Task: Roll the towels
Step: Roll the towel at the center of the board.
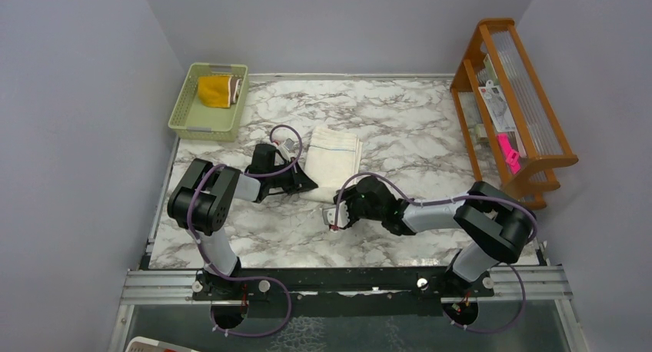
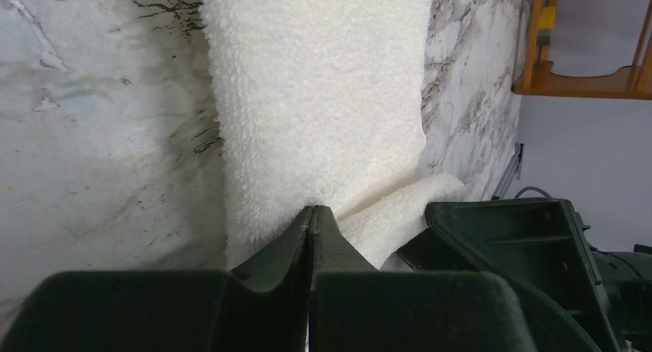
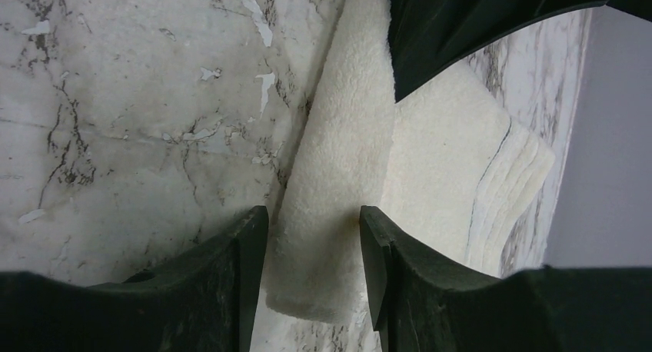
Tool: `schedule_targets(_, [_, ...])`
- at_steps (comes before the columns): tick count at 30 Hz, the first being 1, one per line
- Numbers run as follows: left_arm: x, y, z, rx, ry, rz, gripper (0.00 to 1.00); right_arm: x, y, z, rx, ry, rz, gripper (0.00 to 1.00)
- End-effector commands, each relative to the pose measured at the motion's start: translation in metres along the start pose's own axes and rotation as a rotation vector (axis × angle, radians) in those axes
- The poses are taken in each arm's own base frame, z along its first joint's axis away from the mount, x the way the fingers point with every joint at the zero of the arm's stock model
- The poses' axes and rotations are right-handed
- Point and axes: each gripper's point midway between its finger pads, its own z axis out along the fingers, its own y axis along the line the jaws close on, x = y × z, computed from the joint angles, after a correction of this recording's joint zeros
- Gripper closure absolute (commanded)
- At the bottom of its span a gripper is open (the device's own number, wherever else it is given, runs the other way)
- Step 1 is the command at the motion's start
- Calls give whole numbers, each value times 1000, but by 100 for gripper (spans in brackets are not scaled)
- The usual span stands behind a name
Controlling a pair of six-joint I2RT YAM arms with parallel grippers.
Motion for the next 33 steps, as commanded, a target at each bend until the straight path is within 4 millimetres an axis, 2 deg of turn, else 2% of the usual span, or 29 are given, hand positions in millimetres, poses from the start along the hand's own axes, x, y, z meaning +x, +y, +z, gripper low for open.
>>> schedule_targets(1, [12, 40, 1, -136, 21, -23, 100, 10, 5, 7, -10, 45, -37, 52])
schedule_targets(7, [14, 41, 2, -134, 30, -26, 100, 14, 15, 12, -55, 62, -22, 60])
schedule_targets(13, [13, 39, 1, -126, 29, -25, 100, 22, 16, 12, -51, 112, 41, 65])
schedule_targets(16, [9, 36, 0, -116, 23, -27, 100, 16, 17, 14, -77, 99, 126, 70])
schedule_targets(21, [-1, 26, -2, -91, 0, -24, 100, 4, 31, 16, -182, 77, 272, 79])
schedule_targets(23, [-6, 21, -3, -76, -7, -23, 100, -1, 36, 16, -213, 67, 329, 84])
schedule_targets(26, [-13, 13, -5, -55, -19, -23, 100, -5, 40, 15, -257, 60, 401, 98])
schedule_targets(29, [-24, -4, -10, -21, -42, -12, 100, -12, 36, 13, -287, 48, 471, 99])
schedule_targets(30, [-29, -9, -13, -13, -54, -7, 98, -16, 32, 12, -298, 38, 492, 99])
schedule_targets(33, [-50, -31, -29, 0, -112, 29, 77, -33, 25, 5, -359, -20, 562, 99])
